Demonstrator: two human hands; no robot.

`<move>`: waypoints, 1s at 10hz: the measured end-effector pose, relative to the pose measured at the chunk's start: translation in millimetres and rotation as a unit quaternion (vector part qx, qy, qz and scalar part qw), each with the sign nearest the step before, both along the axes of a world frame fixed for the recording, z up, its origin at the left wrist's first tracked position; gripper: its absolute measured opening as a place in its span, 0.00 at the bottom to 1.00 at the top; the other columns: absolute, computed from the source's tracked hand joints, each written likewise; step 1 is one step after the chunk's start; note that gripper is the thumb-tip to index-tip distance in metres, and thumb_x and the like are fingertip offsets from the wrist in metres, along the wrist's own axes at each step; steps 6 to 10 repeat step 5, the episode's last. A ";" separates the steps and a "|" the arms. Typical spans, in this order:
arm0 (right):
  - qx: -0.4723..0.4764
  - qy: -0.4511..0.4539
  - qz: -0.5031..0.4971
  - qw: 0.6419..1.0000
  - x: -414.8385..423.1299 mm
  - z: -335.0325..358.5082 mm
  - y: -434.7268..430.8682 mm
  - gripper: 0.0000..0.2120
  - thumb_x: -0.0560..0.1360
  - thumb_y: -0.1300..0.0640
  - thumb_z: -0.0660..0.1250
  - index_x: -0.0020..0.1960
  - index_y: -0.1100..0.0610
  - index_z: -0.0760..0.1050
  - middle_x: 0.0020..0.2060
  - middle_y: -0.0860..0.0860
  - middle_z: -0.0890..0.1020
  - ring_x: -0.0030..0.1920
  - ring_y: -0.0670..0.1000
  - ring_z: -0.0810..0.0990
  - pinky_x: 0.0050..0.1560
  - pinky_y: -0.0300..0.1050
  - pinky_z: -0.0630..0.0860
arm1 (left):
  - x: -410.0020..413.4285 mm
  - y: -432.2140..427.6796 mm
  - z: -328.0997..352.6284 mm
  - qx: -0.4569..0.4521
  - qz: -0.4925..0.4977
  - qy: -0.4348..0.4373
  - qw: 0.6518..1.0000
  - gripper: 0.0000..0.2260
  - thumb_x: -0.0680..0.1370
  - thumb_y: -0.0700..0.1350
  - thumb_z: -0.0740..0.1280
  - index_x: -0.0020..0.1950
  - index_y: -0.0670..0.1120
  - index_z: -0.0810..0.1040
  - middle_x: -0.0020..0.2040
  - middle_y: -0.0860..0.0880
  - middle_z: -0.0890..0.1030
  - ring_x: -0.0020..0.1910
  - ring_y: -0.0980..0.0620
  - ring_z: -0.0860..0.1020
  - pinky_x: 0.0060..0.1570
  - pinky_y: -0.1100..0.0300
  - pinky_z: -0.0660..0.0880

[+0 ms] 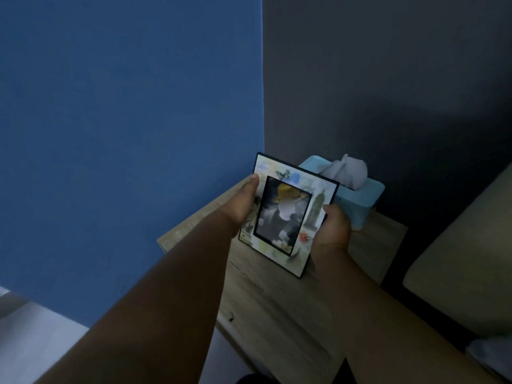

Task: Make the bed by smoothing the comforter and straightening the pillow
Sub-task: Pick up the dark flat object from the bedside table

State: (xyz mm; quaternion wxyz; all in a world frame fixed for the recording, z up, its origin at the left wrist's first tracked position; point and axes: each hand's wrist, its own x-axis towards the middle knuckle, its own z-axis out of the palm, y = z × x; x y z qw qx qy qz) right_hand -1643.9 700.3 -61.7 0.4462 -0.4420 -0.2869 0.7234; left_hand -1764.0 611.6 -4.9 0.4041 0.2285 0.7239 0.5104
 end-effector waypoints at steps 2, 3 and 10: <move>0.031 -0.012 -0.010 0.999 3.4 -3.1 2.3 0.12 0.75 0.64 0.59 0.35 0.55 0.73 0.38 0.51 0.73 0.42 0.52 0.71 0.42 0.43 0.68 | 2.9 -3.3 0.9 -0.010 -0.007 0.013 1.000 0.28 0.82 0.61 0.47 0.79 0.52 0.51 0.80 0.50 0.52 0.78 0.49 0.53 0.74 0.49 0.53; 0.021 -0.020 0.008 1.000 7.1 2.6 -1.9 0.10 0.75 0.61 0.59 0.37 0.55 0.75 0.40 0.53 0.75 0.46 0.55 0.73 0.40 0.43 0.69 | 1.5 -4.6 -0.7 -0.029 -0.010 0.015 0.999 0.30 0.81 0.63 0.48 0.80 0.52 0.48 0.80 0.51 0.50 0.78 0.49 0.52 0.76 0.46 0.52; 0.160 -0.078 -0.011 0.984 11.1 32.5 4.1 0.16 0.75 0.50 0.63 0.57 0.58 0.78 0.56 0.56 0.81 0.59 0.57 0.77 0.63 0.52 0.72 | 1.3 -6.7 26.9 0.000 0.013 0.051 0.999 0.28 0.82 0.60 0.50 0.79 0.52 0.49 0.80 0.52 0.51 0.78 0.48 0.52 0.76 0.47 0.53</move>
